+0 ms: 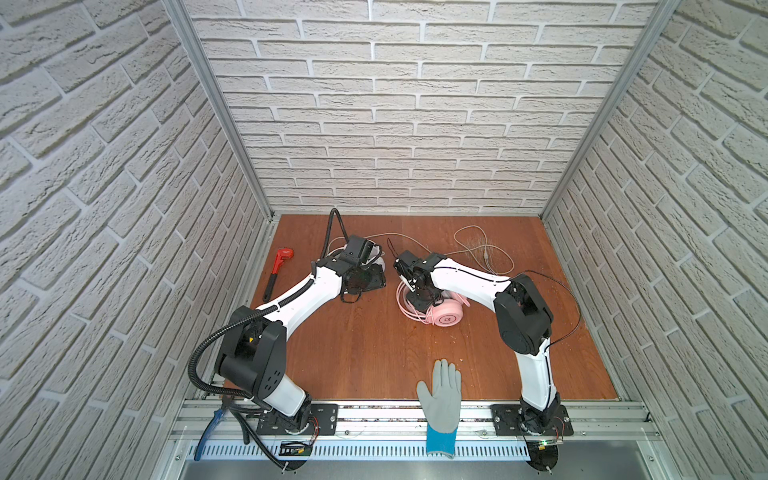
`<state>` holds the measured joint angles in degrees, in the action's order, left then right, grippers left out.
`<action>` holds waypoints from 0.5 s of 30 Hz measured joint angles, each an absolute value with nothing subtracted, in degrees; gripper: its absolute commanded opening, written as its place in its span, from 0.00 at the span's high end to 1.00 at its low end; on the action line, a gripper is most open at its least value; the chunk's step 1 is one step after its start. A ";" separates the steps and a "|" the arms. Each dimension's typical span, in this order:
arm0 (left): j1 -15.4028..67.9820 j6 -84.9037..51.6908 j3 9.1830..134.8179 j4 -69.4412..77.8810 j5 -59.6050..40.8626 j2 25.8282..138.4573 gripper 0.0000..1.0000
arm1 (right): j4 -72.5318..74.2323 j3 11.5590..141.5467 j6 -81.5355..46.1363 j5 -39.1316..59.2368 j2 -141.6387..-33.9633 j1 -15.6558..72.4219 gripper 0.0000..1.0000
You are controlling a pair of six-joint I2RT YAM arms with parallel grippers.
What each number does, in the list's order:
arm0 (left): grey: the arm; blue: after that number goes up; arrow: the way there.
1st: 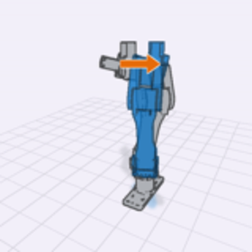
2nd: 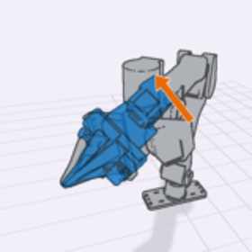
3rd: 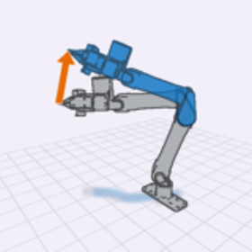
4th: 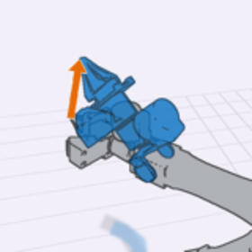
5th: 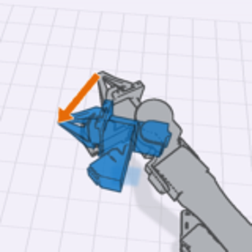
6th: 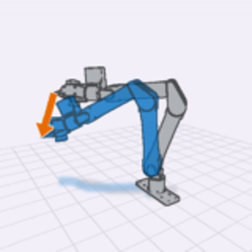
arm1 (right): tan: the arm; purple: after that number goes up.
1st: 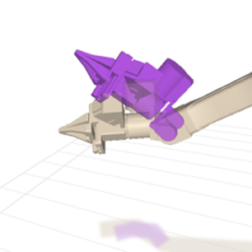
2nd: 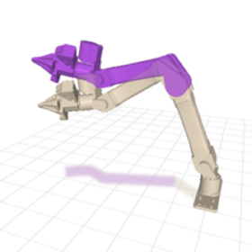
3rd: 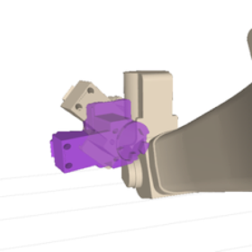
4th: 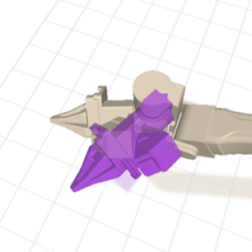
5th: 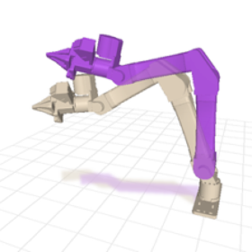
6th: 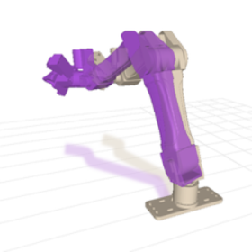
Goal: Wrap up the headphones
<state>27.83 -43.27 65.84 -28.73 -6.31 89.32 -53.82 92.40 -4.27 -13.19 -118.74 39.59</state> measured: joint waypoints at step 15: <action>27.92 -43.29 66.06 -28.88 -6.33 89.32 0.33 | -52.47 93.71 -7.16 -11.29 -112.01 39.59 0.71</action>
